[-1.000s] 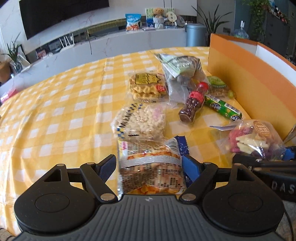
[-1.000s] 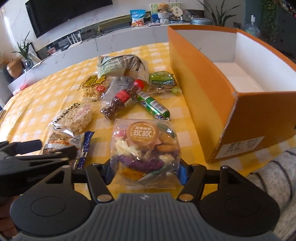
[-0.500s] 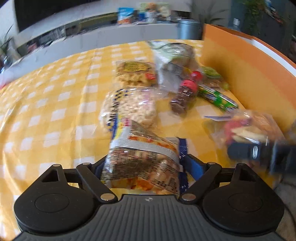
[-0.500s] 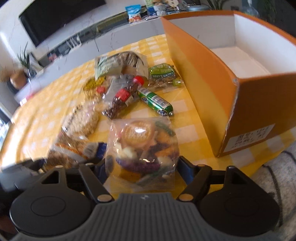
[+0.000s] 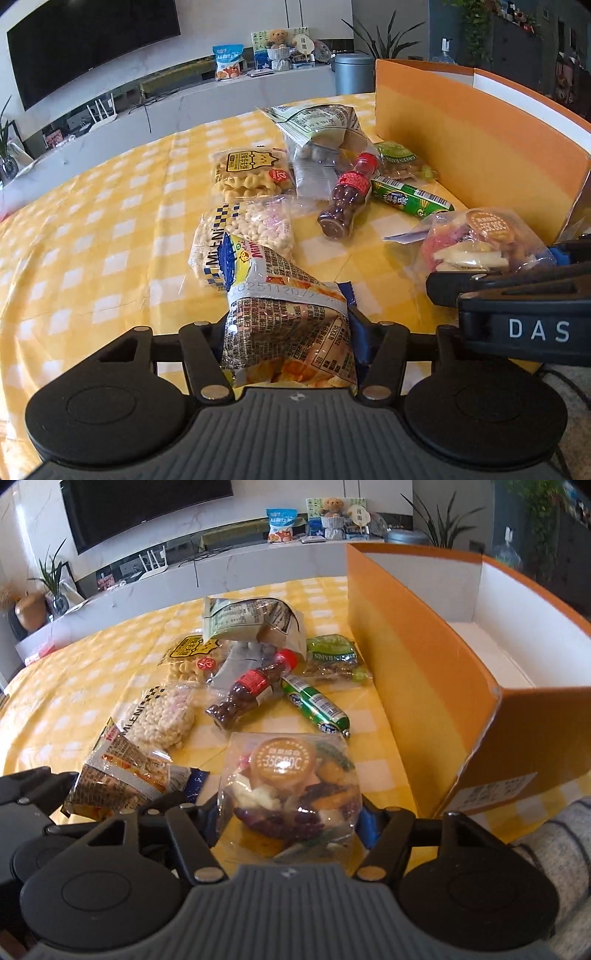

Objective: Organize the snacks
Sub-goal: 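Lift both held snacks and carry them over the orange box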

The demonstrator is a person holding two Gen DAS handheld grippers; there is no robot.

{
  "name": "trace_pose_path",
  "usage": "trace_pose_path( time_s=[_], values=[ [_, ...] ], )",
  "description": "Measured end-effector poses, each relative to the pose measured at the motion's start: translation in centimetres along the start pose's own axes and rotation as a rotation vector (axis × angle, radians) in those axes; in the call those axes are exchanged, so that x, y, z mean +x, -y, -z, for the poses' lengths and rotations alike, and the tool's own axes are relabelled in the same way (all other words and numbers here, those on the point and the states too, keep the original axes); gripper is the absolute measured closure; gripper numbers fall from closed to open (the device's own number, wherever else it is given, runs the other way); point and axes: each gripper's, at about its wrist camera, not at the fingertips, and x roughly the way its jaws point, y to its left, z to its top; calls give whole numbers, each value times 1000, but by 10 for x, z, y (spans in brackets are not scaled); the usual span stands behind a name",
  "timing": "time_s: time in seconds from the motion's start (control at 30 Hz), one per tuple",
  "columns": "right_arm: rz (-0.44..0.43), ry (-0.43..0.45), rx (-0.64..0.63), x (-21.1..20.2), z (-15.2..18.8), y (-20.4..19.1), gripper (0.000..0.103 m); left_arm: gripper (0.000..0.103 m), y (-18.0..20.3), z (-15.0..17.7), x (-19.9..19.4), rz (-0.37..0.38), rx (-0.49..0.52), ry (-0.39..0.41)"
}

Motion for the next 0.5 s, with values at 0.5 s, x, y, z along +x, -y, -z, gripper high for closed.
trace_pose_path(
  time_s=[0.5],
  values=[
    [-95, 134, -50, -26, 7, -5, 41, 48, -12, 3, -24, 24, -108, -14]
  ],
)
